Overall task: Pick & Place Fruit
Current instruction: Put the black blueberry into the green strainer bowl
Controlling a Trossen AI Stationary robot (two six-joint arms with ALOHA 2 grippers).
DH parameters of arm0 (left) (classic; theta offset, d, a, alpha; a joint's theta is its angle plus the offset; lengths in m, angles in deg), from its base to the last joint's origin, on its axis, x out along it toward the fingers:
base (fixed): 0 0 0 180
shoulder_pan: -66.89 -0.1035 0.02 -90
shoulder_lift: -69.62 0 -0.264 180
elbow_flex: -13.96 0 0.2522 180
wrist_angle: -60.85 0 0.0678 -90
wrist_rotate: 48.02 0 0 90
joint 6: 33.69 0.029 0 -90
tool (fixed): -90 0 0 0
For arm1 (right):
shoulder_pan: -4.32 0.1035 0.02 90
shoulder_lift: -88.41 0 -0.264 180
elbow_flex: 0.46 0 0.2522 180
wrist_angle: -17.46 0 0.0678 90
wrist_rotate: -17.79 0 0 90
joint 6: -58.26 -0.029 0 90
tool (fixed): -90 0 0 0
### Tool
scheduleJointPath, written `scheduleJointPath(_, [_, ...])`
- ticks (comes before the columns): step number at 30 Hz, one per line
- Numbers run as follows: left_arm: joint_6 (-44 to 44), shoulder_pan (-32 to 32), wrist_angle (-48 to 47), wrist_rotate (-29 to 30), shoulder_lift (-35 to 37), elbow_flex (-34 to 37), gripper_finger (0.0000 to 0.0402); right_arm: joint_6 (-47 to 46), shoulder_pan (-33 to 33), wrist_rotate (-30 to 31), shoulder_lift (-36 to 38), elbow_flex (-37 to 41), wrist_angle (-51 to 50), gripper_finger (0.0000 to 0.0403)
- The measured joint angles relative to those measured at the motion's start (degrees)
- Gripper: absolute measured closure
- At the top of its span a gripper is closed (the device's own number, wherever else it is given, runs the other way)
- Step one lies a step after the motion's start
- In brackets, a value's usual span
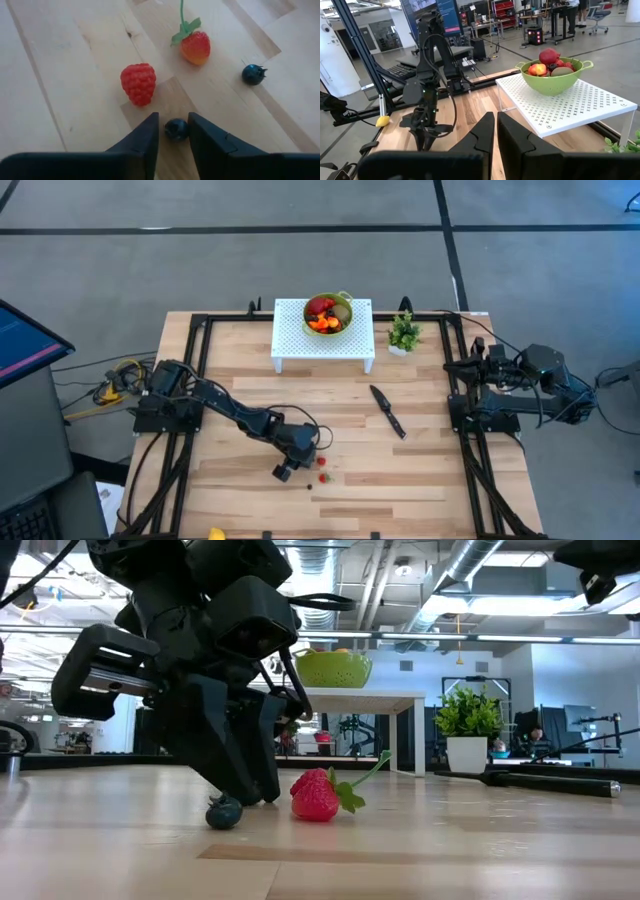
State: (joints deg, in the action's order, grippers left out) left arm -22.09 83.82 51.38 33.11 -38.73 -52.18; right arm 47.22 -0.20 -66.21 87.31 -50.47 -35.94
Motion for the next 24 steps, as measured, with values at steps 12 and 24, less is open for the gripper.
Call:
scheduleJointPath(12, [-0.06,0.02,-0.08,0.93,-0.02,0.00,0.0343,0.00,0.00,0.00,0.00,0.00,0.01,0.0386])
scheduleJointPath(24, [-0.09,0.03,-0.09,1.00,-0.04,0.00,0.0343,-0.01,-0.01,0.00,0.00,0.00,0.00,0.0386])
